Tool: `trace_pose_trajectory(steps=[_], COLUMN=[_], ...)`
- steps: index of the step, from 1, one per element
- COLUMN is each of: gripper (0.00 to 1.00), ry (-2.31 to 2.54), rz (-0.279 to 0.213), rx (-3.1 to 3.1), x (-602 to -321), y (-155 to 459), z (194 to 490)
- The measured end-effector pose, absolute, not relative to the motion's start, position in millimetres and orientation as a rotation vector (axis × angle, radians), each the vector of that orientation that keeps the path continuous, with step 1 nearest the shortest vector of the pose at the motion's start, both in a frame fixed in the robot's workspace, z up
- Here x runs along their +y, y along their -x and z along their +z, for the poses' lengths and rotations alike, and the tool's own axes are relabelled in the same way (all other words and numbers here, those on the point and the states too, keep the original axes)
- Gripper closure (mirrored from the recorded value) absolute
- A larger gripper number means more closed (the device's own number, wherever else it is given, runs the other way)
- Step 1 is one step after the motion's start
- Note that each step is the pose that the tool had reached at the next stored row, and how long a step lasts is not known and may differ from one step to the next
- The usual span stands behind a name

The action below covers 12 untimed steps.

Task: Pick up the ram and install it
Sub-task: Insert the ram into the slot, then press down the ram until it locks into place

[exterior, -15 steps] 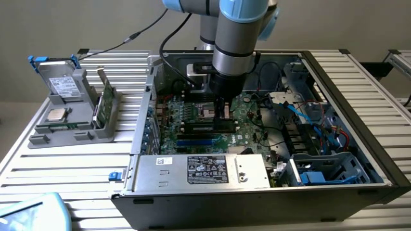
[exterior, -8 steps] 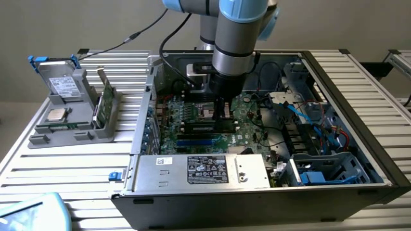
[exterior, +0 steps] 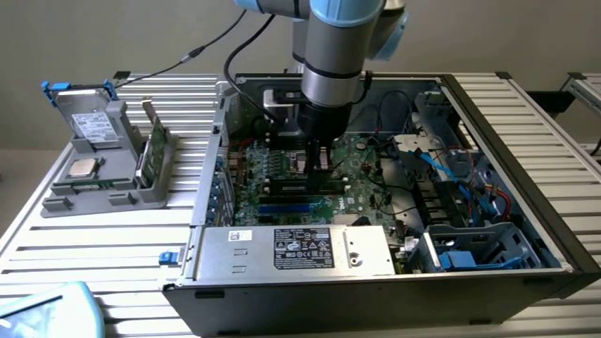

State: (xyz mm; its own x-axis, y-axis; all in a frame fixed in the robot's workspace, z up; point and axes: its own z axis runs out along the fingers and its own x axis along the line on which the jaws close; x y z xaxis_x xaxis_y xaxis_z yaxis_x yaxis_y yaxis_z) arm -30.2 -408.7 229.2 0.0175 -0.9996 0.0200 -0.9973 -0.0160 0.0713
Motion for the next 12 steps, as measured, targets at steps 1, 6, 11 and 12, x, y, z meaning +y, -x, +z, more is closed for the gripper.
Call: trace_pose_trajectory(steps=[1,6,11,12], gripper=[0.54,0.54,0.54,0.54], ry=[-2.193,-2.193,-2.193,-2.193], rz=[-0.055,-0.055,-0.055,-0.055], rx=[-2.157,-2.157,-2.157,-2.157], x=[-408.7,-408.7,-408.7,-408.7], y=[30.6,32.2,32.2,32.2], z=[229.7,230.3,230.3,230.3])
